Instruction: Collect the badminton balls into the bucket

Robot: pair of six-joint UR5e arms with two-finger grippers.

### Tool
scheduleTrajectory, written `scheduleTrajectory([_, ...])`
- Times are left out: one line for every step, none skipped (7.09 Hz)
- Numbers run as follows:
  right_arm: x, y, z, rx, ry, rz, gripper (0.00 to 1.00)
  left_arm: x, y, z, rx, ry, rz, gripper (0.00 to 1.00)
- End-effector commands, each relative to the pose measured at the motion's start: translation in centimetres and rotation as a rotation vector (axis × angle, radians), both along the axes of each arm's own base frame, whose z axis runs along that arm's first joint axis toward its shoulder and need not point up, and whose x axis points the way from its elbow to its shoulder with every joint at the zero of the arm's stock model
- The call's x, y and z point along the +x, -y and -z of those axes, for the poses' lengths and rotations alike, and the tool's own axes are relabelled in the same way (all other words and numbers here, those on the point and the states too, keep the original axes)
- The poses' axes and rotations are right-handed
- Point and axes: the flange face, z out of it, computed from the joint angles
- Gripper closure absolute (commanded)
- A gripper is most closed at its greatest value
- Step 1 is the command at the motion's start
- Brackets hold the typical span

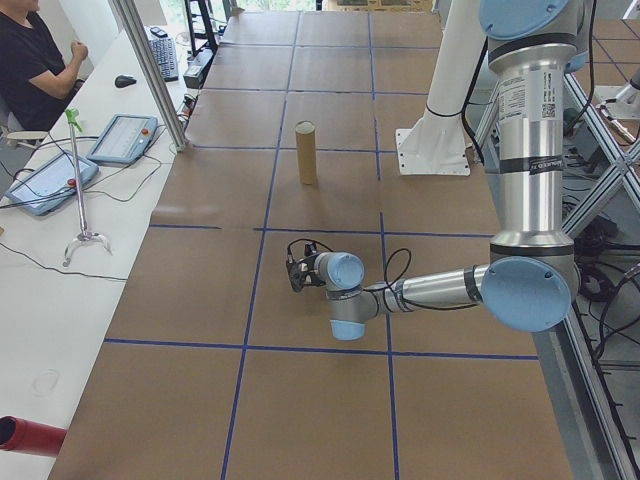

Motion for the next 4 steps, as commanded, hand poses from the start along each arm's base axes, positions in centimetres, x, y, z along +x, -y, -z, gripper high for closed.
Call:
scheduleTrajectory([0.0,-0.1,0.0,-0.001,-0.001,0.0,0.0,-1.7,1.5,5.6,-0.012,-0.006,0.0,1.0])
scheduleTrajectory([0.1,0.0,0.1,0.002,-0.001,-0.001,0.0,-1.4,1.6,8.6,-0.015,-0.002,-0.025,1.0])
scheduleTrajectory([0.0,-0.1,0.0,-0.001,-0.001,0.0,0.0,-2.1,2.0,11.7,0.045,0.035,-0.026,1.0])
scheduleTrajectory([0.0,-0.1,-0.1,-0.002,0.001,-0.002,0.0,-2.8,2.2,15.3,0.071,0.068,-0.031,1.0])
